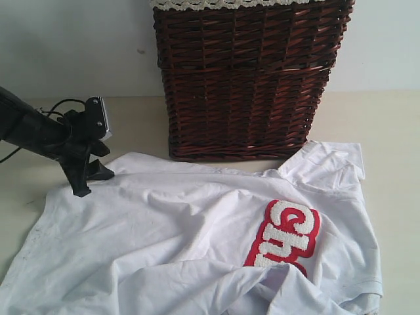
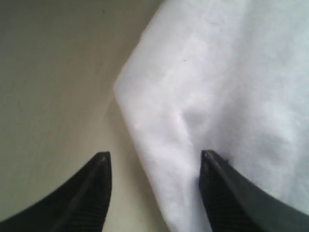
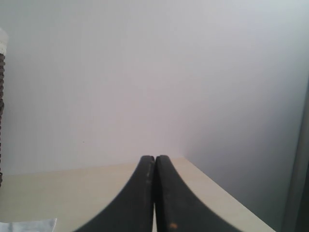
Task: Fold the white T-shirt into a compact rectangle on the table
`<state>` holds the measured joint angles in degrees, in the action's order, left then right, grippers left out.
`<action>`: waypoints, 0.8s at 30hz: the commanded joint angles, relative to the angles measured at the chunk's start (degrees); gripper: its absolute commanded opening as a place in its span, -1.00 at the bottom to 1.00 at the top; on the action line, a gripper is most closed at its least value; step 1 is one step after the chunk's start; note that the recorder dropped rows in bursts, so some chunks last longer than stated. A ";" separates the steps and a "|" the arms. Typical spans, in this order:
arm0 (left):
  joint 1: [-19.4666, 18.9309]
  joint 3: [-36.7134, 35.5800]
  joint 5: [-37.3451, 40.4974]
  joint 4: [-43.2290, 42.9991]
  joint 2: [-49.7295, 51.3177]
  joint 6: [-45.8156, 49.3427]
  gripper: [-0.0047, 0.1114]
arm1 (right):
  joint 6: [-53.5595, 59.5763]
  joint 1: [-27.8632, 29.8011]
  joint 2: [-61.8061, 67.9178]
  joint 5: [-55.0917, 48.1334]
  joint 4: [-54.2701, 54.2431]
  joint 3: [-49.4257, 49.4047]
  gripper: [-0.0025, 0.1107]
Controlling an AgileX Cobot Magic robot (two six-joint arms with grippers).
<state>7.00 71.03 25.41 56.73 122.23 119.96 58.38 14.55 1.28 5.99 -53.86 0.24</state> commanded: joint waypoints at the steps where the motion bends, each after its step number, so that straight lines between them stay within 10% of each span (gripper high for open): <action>1: 0.44 0.12 1.29 -1.87 0.27 -0.33 -0.01 | 0.07 -0.14 0.14 -0.08 0.29 -0.24 -0.96; 7: 0.44 0.12 -0.53 -5.08 -0.10 -0.21 -0.93 | 0.07 -0.14 0.14 -0.08 0.29 -0.24 -0.96; 13: 0.44 -0.03 -4.24 -14.63 -2.35 0.19 -0.92 | 0.07 -0.14 0.14 -0.08 0.29 -0.24 -0.96; 17: 0.44 -0.84 10.90 -30.52 -4.35 -0.62 -0.92 | 0.07 -0.14 0.14 -0.08 0.29 -0.24 -0.96; 24: 0.44 -4.96 41.55 -22.30 -5.89 -3.51 -0.92 | 0.07 -0.14 0.14 -0.08 0.29 -0.24 -0.96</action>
<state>7.28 67.53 57.91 32.52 116.77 117.35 58.38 14.55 1.28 5.99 -53.86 0.24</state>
